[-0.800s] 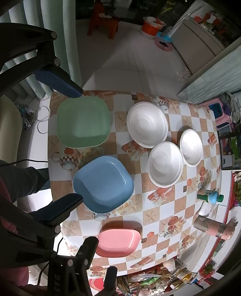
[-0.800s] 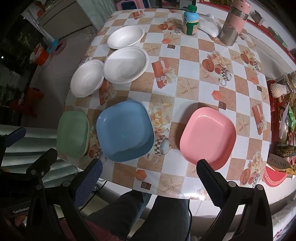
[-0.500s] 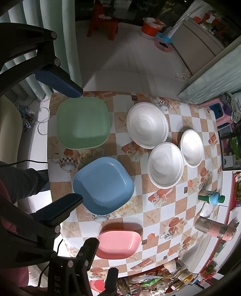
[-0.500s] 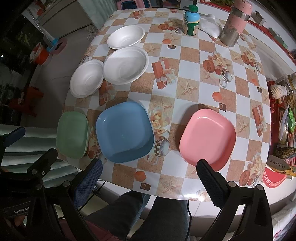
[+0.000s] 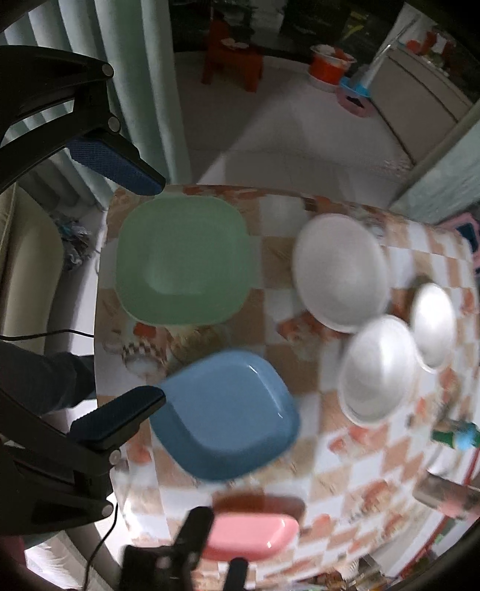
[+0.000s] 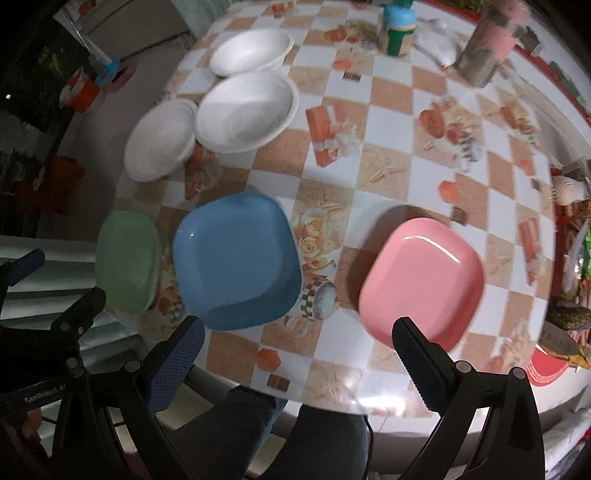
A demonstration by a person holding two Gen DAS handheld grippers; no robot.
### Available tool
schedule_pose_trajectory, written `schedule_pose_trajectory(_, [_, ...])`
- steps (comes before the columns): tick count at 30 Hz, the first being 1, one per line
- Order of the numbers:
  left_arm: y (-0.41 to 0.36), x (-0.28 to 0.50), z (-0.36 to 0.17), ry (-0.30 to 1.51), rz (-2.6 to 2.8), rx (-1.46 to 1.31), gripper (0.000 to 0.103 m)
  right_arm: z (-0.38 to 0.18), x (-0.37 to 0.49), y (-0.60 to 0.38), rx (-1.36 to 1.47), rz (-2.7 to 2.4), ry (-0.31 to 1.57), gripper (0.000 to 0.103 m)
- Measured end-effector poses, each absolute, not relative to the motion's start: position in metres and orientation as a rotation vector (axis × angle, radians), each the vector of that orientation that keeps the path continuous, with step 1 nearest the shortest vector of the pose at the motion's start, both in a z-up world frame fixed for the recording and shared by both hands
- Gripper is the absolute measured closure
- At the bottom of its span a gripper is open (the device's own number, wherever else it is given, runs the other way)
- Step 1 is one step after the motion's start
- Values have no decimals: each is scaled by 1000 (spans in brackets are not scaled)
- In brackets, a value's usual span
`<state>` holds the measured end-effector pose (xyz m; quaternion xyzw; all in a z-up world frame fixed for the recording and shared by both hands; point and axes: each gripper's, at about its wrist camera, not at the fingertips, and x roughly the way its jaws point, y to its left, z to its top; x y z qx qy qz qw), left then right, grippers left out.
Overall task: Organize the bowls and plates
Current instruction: 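Move both grippers toward the blue square plate, then grasp the blue plate rim with the left gripper while the right gripper grasps its opposite rim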
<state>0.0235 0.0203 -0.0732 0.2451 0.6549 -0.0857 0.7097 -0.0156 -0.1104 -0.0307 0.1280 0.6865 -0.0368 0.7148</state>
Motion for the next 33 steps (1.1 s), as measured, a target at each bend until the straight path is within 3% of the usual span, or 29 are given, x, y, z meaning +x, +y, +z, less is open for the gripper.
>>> schedule_pose_trajectory(8, [17,26,-117,1441,-172,518,0,-107,39,-106,297,-46,1508,1])
schedule_pose_trajectory(14, [-3,21,-131,1481,-201,527,0,-146,34,-116,236,-123,1587,1])
schedule_pose_trajectory(19, [-32,16,-136,1488,-250,529,0,-151,6,-134,141,-202,1631,1])
schedule_pose_trajectory(24, [-63,15,-147,1444,-272,580,1,-156,-21,-170,250,-259,1633,1])
schedule_pose_trajectory(33, [-74,23,-177,1556,-229,506,12,-133,-42,-204,232,-242,1640,1])
